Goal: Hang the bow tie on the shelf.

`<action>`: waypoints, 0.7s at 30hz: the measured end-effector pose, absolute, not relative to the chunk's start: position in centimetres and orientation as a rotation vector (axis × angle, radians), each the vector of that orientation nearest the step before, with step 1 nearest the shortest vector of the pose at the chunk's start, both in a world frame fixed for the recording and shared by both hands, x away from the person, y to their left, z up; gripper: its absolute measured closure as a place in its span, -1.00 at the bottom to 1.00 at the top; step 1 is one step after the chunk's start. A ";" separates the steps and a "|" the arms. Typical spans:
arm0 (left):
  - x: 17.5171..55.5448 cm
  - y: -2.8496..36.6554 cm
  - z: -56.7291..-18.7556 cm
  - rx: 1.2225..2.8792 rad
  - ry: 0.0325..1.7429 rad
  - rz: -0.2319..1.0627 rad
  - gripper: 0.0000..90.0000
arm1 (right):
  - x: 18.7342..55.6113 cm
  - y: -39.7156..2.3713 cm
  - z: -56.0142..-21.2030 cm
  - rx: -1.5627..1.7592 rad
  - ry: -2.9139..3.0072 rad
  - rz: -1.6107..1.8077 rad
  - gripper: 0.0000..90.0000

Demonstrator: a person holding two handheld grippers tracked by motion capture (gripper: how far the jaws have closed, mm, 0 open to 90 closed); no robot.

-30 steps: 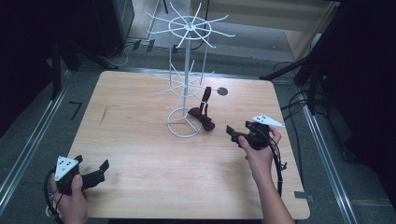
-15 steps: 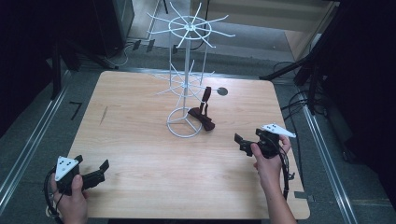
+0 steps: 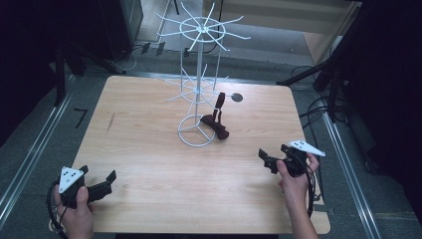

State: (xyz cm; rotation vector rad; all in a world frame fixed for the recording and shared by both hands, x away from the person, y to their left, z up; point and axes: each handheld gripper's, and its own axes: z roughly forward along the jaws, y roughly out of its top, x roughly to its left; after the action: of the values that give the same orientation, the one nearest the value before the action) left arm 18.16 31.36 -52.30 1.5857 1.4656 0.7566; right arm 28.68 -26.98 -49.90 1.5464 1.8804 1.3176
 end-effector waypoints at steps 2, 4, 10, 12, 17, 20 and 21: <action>18.2 31.4 -52.3 1.585 1.465 0.757 -0.94 | 28.6 -27.1 -50.0 1.556 1.877 1.320 -0.93; 18.2 31.4 -52.3 1.585 1.465 0.757 -0.94 | 28.2 -27.5 -50.2 1.556 1.873 1.321 -0.93; 18.2 31.3 -52.3 1.581 1.464 0.761 -0.94 | 27.3 -28.6 -50.9 1.572 1.859 1.306 -0.93; 18.1 31.3 -52.3 1.581 1.465 0.763 -0.94 | 26.8 -29.2 -51.2 1.585 1.855 1.301 -0.93; 18.1 31.3 -52.3 1.580 1.464 0.764 -0.94 | 26.2 -30.1 -51.5 1.584 1.861 1.288 -0.93; 18.1 31.3 -52.3 1.580 1.465 0.764 -0.94 | 25.8 -30.8 -51.5 1.575 1.853 1.298 -0.94; 18.1 31.3 -52.3 1.581 1.464 0.766 -0.93 | 25.4 -31.3 -51.5 1.581 1.843 1.301 -0.94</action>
State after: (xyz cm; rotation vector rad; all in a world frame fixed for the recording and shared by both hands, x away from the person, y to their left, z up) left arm 18.13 31.27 -52.31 1.5811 1.4642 0.7656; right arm 25.39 -31.26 -51.53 1.5810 1.8426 1.3009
